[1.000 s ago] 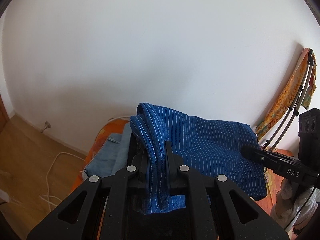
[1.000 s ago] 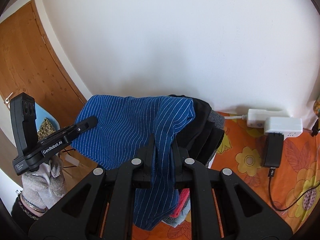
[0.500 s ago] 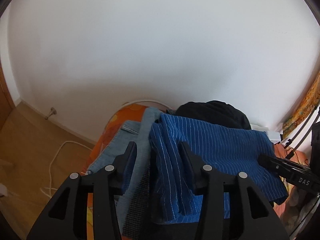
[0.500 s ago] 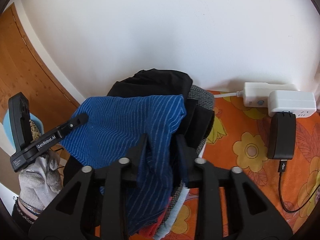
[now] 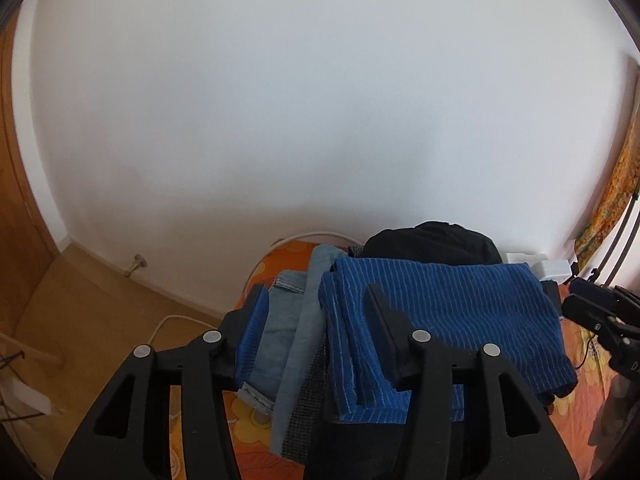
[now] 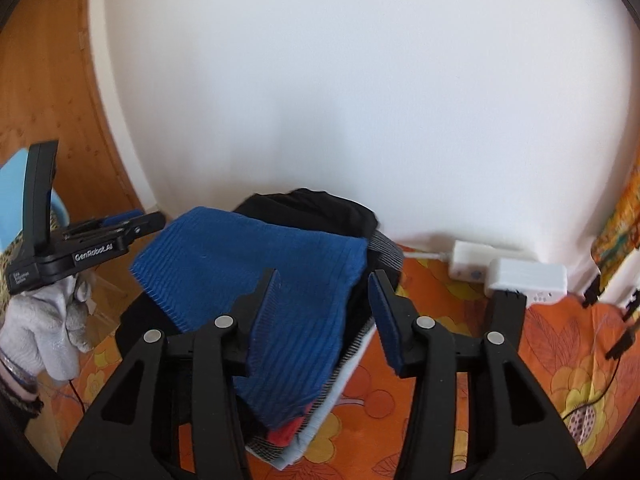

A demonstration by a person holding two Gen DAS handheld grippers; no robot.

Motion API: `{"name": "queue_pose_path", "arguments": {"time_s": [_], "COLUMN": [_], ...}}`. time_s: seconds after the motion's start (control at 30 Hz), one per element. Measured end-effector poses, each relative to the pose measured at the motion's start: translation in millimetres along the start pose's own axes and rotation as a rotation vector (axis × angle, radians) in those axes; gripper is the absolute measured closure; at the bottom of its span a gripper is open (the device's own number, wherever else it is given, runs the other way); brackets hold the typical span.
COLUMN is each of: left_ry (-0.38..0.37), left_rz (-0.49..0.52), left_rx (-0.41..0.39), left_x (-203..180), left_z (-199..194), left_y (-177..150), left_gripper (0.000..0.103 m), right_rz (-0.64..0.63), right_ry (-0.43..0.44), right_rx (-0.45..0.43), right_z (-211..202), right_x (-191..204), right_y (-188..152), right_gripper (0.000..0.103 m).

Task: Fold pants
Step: 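Open both grippers and release the briefs on the stack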

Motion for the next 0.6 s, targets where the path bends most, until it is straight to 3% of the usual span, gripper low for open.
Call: {"name": "queue_pose_path", "arguments": {"time_s": [0.1,0.17,0.4,0.6], "left_ry": [-0.031,-0.043,-0.007,0.022], "left_rz": [0.04,0.068,0.066,0.053], "left_rx": [-0.02,0.009,0.096,0.093], "left_x": [-12,-16,1,12], "left_z": [-8,-1,27,16], "left_y": [0,-7,-40,-42], "left_gripper": [0.054,0.054,0.053,0.053], "right_rz": [-0.037,-0.048,-0.05,-0.019], "right_ry": [0.049,0.061,0.083,0.094], "right_rx": [0.031,0.047,0.1,0.119], "right_z": [14,21,31,17], "right_x": [17,24,27,19], "right_y": [1,-5,-29,-39], "right_gripper": [0.062,0.063,0.063,0.063]}}
Point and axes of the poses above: each gripper's, at about its wrist camera, not at the fingertips, and z roughly the way its jaws point, x to its left, y to its top, the point moved 6 cm from there along z, roughly the way its jaws point, and after that the axes turned 14 degrees about -z, right-handed, at the moved point
